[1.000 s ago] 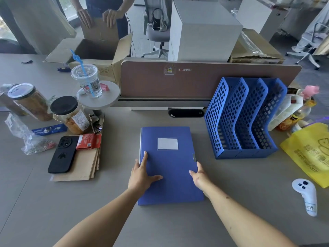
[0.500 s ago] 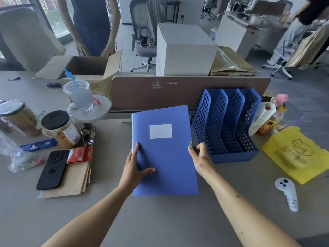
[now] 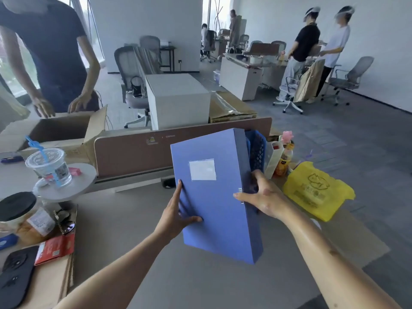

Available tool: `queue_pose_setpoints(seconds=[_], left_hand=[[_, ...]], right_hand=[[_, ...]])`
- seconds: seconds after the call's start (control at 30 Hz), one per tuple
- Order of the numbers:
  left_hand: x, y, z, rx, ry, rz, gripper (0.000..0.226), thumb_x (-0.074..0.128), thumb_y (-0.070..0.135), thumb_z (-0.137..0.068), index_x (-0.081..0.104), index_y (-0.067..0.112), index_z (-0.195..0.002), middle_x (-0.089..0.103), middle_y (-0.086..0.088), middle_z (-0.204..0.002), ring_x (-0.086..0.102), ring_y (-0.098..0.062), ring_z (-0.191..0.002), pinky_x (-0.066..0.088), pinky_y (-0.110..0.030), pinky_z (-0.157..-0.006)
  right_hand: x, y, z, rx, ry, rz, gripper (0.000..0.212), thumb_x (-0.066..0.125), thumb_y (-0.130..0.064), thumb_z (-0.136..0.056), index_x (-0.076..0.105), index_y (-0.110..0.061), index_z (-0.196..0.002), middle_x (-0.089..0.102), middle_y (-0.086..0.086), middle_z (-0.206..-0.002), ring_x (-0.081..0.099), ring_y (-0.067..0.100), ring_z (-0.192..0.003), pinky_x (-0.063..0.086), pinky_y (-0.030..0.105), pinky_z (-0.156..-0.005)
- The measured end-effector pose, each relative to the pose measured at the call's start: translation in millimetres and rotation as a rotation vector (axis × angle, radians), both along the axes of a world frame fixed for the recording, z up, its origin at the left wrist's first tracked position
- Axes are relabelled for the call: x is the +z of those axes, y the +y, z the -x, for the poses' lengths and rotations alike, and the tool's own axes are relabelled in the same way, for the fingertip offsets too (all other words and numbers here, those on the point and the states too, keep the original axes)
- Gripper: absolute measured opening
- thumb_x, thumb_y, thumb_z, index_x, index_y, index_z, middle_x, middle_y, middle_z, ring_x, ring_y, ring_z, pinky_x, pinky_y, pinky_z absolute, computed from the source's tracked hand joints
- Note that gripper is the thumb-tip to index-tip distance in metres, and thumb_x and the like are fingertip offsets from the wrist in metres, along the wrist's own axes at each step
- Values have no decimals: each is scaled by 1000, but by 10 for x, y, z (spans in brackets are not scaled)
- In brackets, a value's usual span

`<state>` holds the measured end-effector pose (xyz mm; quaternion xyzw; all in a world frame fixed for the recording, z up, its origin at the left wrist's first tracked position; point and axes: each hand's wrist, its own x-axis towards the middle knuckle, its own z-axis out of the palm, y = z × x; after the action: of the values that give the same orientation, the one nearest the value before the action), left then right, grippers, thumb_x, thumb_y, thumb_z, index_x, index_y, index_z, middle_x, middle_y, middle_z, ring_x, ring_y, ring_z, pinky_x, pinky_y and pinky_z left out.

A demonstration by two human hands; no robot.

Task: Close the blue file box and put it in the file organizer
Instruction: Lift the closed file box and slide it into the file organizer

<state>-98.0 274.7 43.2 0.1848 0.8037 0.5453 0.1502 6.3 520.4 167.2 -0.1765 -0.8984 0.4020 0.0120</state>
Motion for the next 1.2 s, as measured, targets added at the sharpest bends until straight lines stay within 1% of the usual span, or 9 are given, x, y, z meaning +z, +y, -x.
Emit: queue_pose_setpoints(seconds=[0.27, 0.33, 0.43, 0.57, 0.77, 0.93, 1.0, 1.1, 1.2], left_hand=[[612, 826, 111, -108, -83, -50, 112, 79, 54, -72, 5, 40, -156, 24, 11, -162, 33, -17, -145, 34, -44, -115], [836, 969, 146, -166, -156, -138, 108, 77, 60, -71, 8, 47, -153, 26, 14, -162, 47, -10, -131, 45, -51, -106], [1127, 1149, 200, -225, -226, -202, 108, 76, 57, -73, 3, 50, -152, 17, 7, -164, 57, 4, -109, 58, -34, -76], [1357, 1348, 338, -263, -284, -163, 122, 78, 65, -57, -1, 54, -149, 10, -5, -166, 38, -30, -141, 47, -50, -98], [1389, 1516, 581, -287, -238, -118, 124, 80, 64, -59, -4, 52, -150, 12, -4, -166, 57, -7, -92, 46, -47, -92], [1382, 1544, 803, -307, -222, -108, 131, 84, 58, -54, -4, 51, -151, 7, -3, -167, 53, -26, -128, 46, -49, -97], [1363, 1553, 869, -317, -205, -116, 127, 85, 52, -60, -3, 52, -151, 7, -4, -167, 44, -21, -136, 45, -50, -99], [1271, 1576, 970, -311, -141, -97, 123, 87, 47, -66, -3, 56, -149, 8, 1, -166, 52, 3, -97, 49, -41, -86], [1186, 1594, 1066, -310, -76, -113, 123, 86, 52, -63, -2, 55, -149, 6, 10, -166, 27, -9, -146, 47, -42, -99]], right_hand=[[217, 198, -204, -187, 129, -175, 75, 70, -62, -50, 40, -34, -113, 64, -14, -111, 64, 20, -99, 54, 38, -81], [255, 237, -210, -239, 165, -232, 78, 69, -61, -51, 38, -32, -116, 63, -11, -113, 62, 23, -96, 51, 36, -76], [291, 303, -187, -294, 175, -265, 71, 73, -56, -59, 37, -27, -112, 65, -6, -115, 65, 30, -100, 53, 40, -77], [271, 344, -97, -323, 189, -336, 76, 76, -52, -66, 29, -25, -119, 62, -1, -119, 64, 34, -100, 45, 35, -68], [125, 312, 124, -308, 239, -368, 68, 76, -47, -70, 33, -17, -114, 57, 5, -119, 62, 36, -102, 52, 42, -71], [-26, 321, 321, -300, 298, -323, 67, 80, -38, -72, 35, -8, -113, 49, 4, -105, 58, 37, -92, 51, 46, -68], [-89, 307, 395, -287, 338, -303, 65, 81, -33, -73, 35, -6, -111, 50, 7, -104, 56, 37, -91, 52, 49, -68], [-177, 289, 497, -295, 369, -211, 66, 82, -31, -72, 36, -7, -113, 53, 12, -116, 56, 34, -99, 54, 51, -75], [-245, 285, 583, -298, 412, -181, 62, 81, -32, -72, 35, -10, -107, 52, 11, -112, 54, 32, -96, 53, 50, -71]])
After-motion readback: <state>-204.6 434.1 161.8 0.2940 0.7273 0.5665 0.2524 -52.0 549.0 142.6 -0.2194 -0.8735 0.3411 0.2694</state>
